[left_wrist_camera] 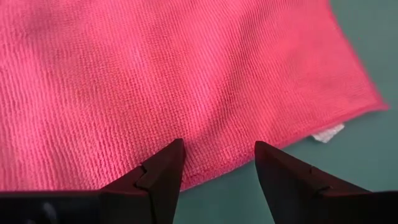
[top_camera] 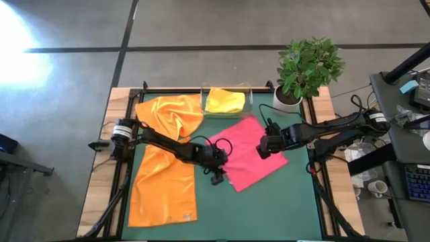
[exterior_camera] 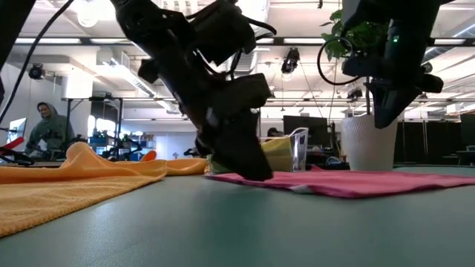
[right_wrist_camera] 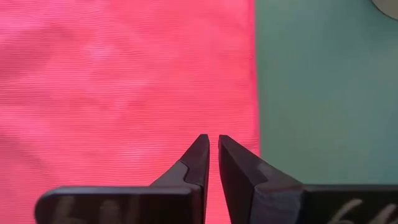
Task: Fold microfiber towels
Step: Fold the pink towel
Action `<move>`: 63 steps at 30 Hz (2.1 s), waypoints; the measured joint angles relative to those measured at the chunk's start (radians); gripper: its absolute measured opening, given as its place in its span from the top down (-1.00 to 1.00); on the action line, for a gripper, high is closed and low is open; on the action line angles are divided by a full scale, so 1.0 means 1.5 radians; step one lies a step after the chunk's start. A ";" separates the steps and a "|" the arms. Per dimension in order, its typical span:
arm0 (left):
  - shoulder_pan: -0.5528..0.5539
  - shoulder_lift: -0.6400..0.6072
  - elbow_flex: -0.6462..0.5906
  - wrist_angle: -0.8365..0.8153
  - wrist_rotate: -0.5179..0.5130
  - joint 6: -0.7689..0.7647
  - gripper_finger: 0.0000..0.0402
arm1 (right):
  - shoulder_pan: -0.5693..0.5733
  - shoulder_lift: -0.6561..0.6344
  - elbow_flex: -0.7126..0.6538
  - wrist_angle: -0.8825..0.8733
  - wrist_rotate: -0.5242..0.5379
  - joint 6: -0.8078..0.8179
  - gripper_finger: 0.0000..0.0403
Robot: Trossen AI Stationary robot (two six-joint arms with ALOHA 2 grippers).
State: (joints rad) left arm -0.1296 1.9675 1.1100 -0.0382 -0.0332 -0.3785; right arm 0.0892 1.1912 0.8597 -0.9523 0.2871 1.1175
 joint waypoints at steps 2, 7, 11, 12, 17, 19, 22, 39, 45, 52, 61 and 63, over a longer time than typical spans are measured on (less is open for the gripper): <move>0.000 -0.018 0.002 -0.065 0.007 0.047 0.08 | 0.000 0.000 0.000 0.000 0.000 0.006 0.86; 0.000 -0.073 0.003 -0.239 0.007 0.176 0.08 | 0.000 0.001 0.000 0.003 0.000 0.032 0.86; 0.001 -0.116 -0.002 -0.380 -0.003 0.277 0.08 | 0.000 0.001 0.000 0.008 0.000 0.051 0.86; 0.001 -0.127 -0.002 -0.404 -0.009 0.293 0.08 | 0.000 0.001 0.000 0.008 0.000 0.055 0.86; -0.002 -0.164 -0.005 -0.460 -0.025 0.306 0.08 | 0.000 0.001 0.000 0.015 0.000 0.044 0.86; -0.011 -0.182 -0.001 -0.459 -0.027 0.292 0.08 | 0.000 0.000 0.002 0.018 -0.005 0.015 0.86; -0.032 -0.212 -0.001 -0.454 -0.027 0.268 0.08 | 0.001 -0.003 0.006 0.016 -0.023 -0.062 0.86; -0.202 -0.193 -0.001 -0.265 -0.078 0.113 0.08 | 0.056 -0.005 -0.003 0.030 -0.137 -0.559 0.86; -0.211 -0.129 0.017 -0.213 -0.082 0.043 0.08 | 0.089 -0.002 -0.005 0.091 -0.181 -0.678 0.82; -0.217 -0.063 0.064 -0.218 -0.107 0.028 0.08 | 0.113 0.011 -0.007 0.148 -0.192 -0.719 0.59; -0.215 -0.033 0.088 -0.279 -0.117 -0.006 0.08 | 0.122 0.036 -0.035 0.199 -0.218 -0.765 0.40; -0.217 -0.030 0.086 -0.280 -0.105 -0.006 0.08 | 0.123 0.042 -0.051 0.230 -0.232 -0.771 0.39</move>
State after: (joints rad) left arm -0.4546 1.9231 1.2389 -0.4587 -0.1904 -0.3877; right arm 0.2735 1.2536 0.7832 -0.6074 -0.0603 -0.0382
